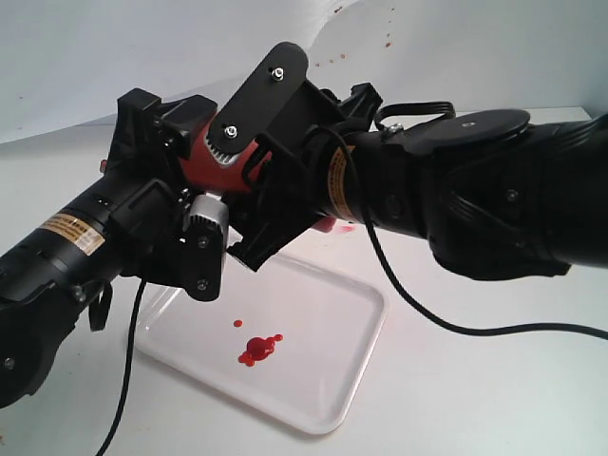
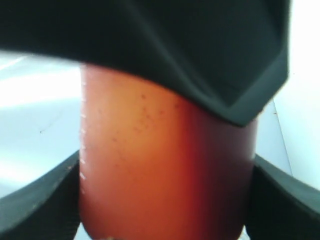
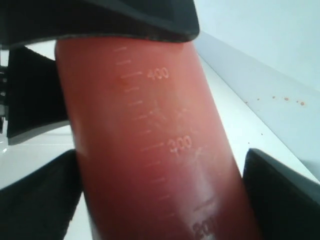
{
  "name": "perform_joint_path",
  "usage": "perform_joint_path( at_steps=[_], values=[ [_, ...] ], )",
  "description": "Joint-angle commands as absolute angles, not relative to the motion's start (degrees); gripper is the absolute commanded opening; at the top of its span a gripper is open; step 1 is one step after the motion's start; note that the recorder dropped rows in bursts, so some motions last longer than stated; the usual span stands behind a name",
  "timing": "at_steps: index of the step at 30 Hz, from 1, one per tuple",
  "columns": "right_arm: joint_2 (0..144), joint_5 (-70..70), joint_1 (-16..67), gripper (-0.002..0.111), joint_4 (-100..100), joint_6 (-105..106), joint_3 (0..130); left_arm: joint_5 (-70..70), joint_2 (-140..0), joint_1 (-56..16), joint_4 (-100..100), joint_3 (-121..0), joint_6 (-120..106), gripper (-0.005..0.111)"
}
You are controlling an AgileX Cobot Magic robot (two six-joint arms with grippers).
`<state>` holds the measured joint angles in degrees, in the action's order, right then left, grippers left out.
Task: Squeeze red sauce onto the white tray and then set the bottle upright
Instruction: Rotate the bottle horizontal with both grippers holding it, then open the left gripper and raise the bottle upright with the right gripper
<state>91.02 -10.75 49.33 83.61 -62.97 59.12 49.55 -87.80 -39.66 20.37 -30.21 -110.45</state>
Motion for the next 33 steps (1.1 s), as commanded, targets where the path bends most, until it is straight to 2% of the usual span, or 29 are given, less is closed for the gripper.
perform_joint_path(
  at_steps=[1, 9, 12, 14, 22, 25, 27, 33],
  values=[
    [90.4, -10.1, 49.2, 0.058, 82.9, -64.3, 60.4, 50.7, -87.3, -40.2, 19.3, -30.3, -109.4, 0.001],
    [90.4, -10.0, 49.2, 0.022, 80.7, -64.3, 60.4, 51.8, -87.3, -40.2, 19.4, -30.3, -109.4, 0.004],
    [90.4, -10.8, 49.2, 0.008, 76.8, -64.5, 60.4, 52.2, -87.3, -40.2, 21.0, -30.3, -109.2, 0.018],
    [90.4, -12.3, 49.2, 0.000, 76.2, -65.1, 60.4, 52.1, -87.3, -40.2, 22.2, -30.3, -108.1, 0.031],
    [90.4, -14.4, 49.2, 0.000, 76.2, -65.1, 60.4, 53.1, -87.3, -40.2, 22.6, -30.3, -97.1, 0.077],
    [90.4, -14.4, 49.2, 0.000, 76.2, -65.1, 60.4, 56.6, -87.3, -40.2, 23.3, -30.3, -94.4, 0.090],
    [90.4, -14.5, 49.2, 0.000, 76.2, -65.1, 60.4, 58.6, -87.3, -40.2, 23.5, -30.3, -94.3, 0.094],
    [90.4, -14.6, 49.2, 0.000, 76.2, -65.1, 60.4, 58.3, -87.3, -40.2, 31.6, -30.3, -94.1, 0.094]
  ],
)
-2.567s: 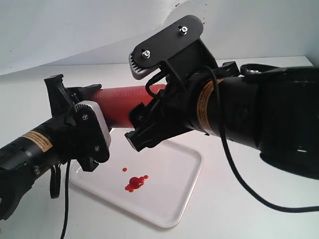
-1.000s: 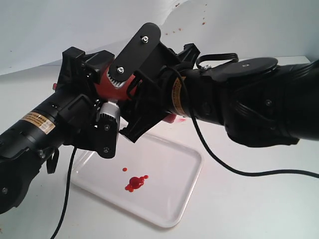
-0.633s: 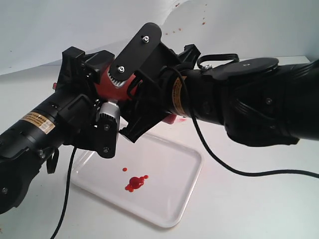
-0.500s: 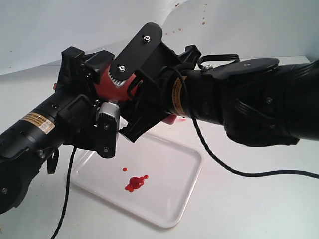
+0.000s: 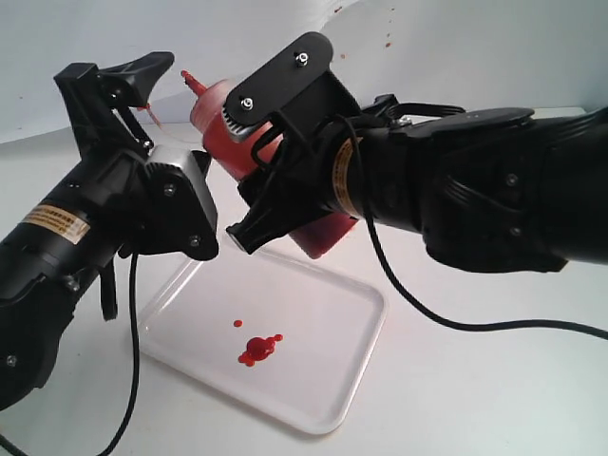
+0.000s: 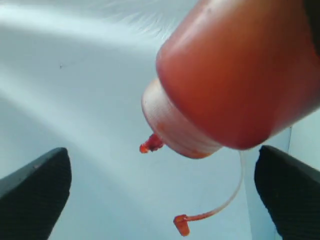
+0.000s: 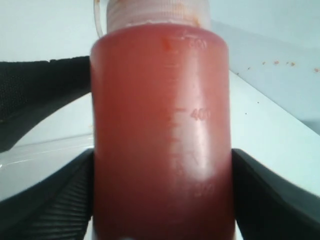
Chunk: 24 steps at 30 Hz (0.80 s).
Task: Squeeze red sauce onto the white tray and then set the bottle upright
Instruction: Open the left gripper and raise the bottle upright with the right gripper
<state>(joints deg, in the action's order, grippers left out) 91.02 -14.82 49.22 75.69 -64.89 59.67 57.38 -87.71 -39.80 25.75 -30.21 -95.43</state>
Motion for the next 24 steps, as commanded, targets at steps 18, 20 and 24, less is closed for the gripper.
perform_joint_path(
  at_steps=[18, 20, 24],
  values=[
    [90.4, -4.8, 34.5, 0.000, 77.5, -72.7, 60.4, 54.1, -87.3, -40.2, 56.5, -30.3, -58.7, 0.094],
    [90.4, -2.6, 32.3, 0.000, 77.5, -72.2, 60.4, 53.1, -87.3, -40.2, 57.6, -30.3, -55.6, 0.094],
    [90.4, 4.8, 27.2, 0.000, 77.1, -72.2, 59.2, 51.8, -87.3, -40.2, 60.7, -30.3, -50.3, 0.094]
  ],
)
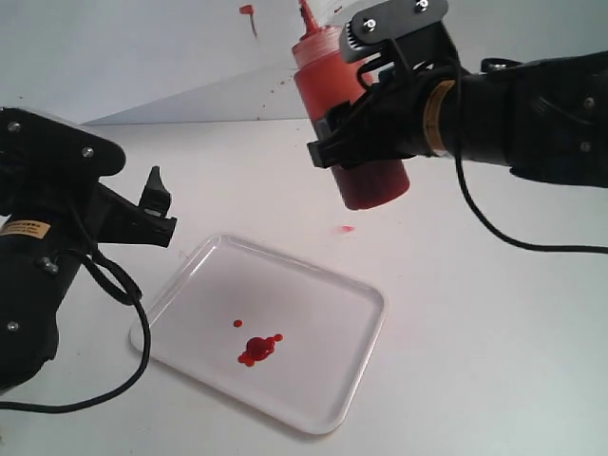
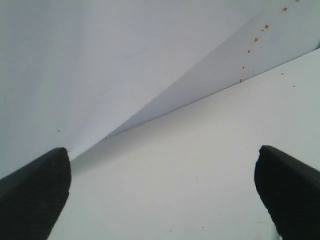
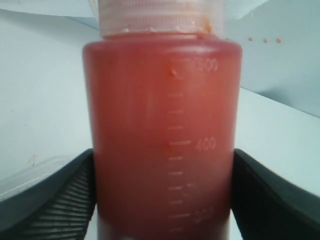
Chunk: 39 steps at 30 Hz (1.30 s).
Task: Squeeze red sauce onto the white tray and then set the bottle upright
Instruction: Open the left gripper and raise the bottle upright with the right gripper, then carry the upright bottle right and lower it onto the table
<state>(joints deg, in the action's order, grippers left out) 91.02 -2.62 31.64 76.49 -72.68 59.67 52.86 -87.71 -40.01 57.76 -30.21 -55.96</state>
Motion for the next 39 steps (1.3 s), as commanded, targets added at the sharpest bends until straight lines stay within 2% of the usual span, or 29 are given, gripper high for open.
perform_joint_path(
  at_steps=[1, 9, 14, 20, 27, 31, 39],
  values=[
    [90.4, 6.4, 26.0, 0.000, 76.8, -72.2, 58.6, 51.6, -87.3, -40.2, 61.3, -30.3, -48.8, 0.094],
    [90.1, 11.4, 16.8, 0.000, 75.1, -69.0, 54.3, 47.6, -87.3, -40.2, 62.2, -30.3, -38.6, 0.094],
    [90.2, 20.3, 9.5, 0.000, 73.2, -68.6, 52.6, 46.0, -87.3, -40.2, 62.2, -30.3, -38.6, 0.094],
    [90.2, 34.5, 3.1, 0.000, 61.6, -48.2, 47.5, 46.0, -87.4, -40.2, 62.2, -30.3, -38.5, 0.094],
    [90.2, 48.9, 1.7, 0.000, 34.6, -16.1, 35.8, 46.0, -87.5, -40.2, 62.2, -30.3, -37.4, 0.094],
    [90.3, 51.5, 1.7, 0.000, 24.8, -9.4, 31.4, 46.0, -87.5, -40.2, 62.2, -30.3, -37.3, 0.094],
    [94.3, 59.6, 1.7, 0.000, 21.2, -9.5, 27.1, 46.0, -87.5, -40.2, 62.2, -30.3, -34.9, 0.094]
  ],
)
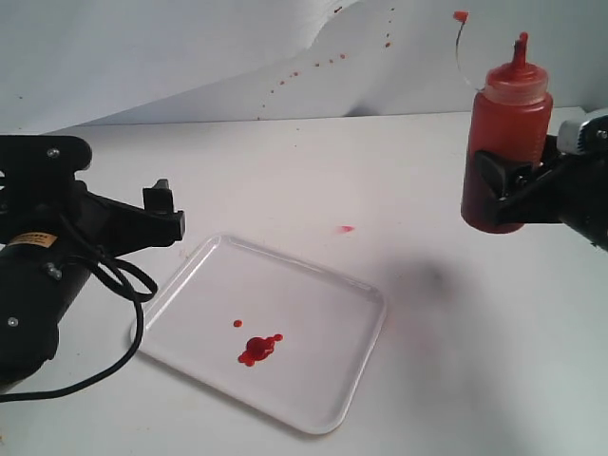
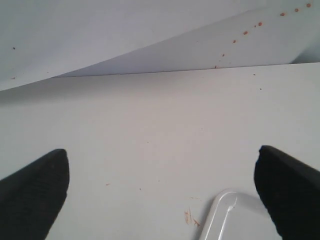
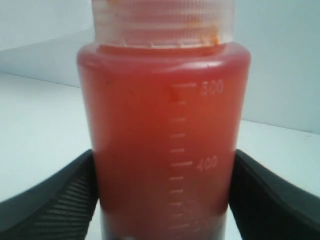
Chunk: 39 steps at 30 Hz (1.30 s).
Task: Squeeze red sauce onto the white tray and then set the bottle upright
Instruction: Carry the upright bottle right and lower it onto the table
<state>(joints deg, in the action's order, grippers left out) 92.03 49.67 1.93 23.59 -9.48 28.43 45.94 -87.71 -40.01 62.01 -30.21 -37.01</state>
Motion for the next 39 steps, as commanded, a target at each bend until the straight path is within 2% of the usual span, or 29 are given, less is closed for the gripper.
perform_joint_path(
  at_steps=[1, 8, 15, 24, 27, 31, 34, 39],
  values=[
    [96.7, 63.5, 1.7, 0.000, 20.8, -9.2, 26.4, 46.0, -87.5, -40.2, 62.2, -30.3, -34.5, 0.094],
    [103.8, 70.0, 1.7, 0.000, 20.0, -5.4, 26.2, 43.7, -87.5, -40.2, 62.2, -30.3, -34.5, 0.094],
    [112.9, 70.0, 1.7, 0.000, 14.6, -1.9, 26.3, 42.1, -87.5, -40.2, 62.2, -30.3, -34.5, 0.094],
    [113.5, 70.0, 1.7, 0.000, 19.4, -1.9, 26.8, 41.6, -87.5, -40.2, 62.2, -30.3, -34.5, 0.094],
    [113.5, 70.0, 1.7, 0.010, 20.6, -1.9, 26.8, 41.3, -87.5, -40.2, 62.2, -30.3, -34.5, 0.094],
    [113.5, 70.0, 1.7, 0.036, 20.1, -1.9, 26.7, 41.1, -87.5, -40.2, 62.2, -30.3, -34.5, 0.094],
    [113.5, 70.0, 1.7, 0.051, 18.4, -2.7, 26.7, 41.0, -87.5, -40.2, 62.2, -30.3, -34.5, 0.094],
    [113.5, 70.0, 1.7, 0.066, 18.0, -5.0, 26.7, 41.0, -87.5, -40.2, 62.2, -30.3, -34.5, 0.094]
  ],
)
